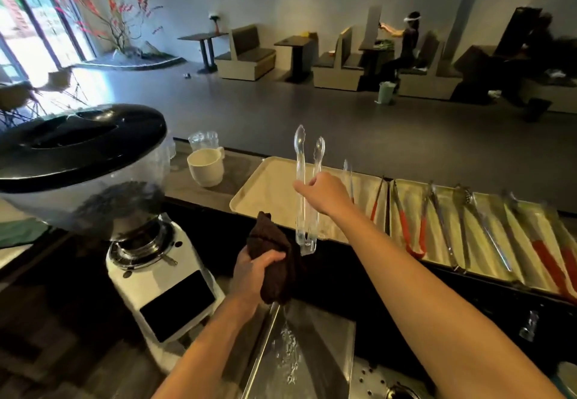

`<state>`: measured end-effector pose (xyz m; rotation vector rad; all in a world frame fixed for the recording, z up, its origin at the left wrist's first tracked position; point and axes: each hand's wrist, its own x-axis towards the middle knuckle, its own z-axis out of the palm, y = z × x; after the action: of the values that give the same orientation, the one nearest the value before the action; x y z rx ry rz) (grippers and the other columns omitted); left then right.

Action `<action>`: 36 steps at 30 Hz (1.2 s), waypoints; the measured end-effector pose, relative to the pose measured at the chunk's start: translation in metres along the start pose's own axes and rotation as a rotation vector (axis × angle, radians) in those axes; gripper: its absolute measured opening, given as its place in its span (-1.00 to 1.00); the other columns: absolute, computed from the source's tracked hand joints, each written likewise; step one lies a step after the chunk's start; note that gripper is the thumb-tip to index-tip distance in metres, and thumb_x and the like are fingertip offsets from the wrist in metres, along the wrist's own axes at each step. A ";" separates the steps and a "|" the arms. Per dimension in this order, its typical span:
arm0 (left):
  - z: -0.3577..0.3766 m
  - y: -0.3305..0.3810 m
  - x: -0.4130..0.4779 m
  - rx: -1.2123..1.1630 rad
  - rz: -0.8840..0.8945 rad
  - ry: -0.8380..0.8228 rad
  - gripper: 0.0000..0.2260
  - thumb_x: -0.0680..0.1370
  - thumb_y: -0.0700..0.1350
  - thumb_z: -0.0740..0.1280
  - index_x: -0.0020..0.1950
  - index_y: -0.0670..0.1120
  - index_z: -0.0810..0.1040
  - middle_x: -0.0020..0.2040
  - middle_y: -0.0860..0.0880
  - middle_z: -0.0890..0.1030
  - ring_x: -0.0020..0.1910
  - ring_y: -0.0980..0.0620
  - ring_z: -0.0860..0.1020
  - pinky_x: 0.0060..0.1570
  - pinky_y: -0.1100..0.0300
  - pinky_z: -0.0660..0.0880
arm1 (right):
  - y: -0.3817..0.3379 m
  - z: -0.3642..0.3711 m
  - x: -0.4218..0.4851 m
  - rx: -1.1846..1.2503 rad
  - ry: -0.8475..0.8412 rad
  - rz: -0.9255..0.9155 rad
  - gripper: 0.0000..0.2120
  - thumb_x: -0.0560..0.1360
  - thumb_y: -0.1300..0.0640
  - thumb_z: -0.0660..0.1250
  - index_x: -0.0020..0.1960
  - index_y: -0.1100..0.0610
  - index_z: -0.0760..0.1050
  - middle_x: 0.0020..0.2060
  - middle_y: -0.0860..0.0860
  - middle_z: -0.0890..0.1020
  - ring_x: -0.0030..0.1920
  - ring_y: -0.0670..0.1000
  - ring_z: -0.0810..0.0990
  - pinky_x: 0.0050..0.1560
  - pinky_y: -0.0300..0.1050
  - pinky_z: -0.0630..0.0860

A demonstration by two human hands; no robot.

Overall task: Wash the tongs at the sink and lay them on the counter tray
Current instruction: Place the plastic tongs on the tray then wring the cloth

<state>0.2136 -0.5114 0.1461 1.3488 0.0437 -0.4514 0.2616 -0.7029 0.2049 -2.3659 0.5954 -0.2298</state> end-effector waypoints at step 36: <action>-0.038 -0.003 0.002 -0.057 -0.049 0.125 -0.84 0.47 -0.35 0.38 -0.01 -0.14 0.58 -0.18 -0.13 0.68 -0.23 -0.06 0.68 -0.29 0.07 0.63 | -0.015 0.060 0.029 -0.416 0.135 -0.177 -0.48 0.64 -0.20 0.11 0.43 0.14 0.34 0.00 0.11 0.67 -0.02 0.15 0.64 -0.15 -0.05 0.37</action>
<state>0.2228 -0.4765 0.1337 1.3206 0.1921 -0.4032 0.3113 -0.6724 0.1697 -2.8283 0.5362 -0.3776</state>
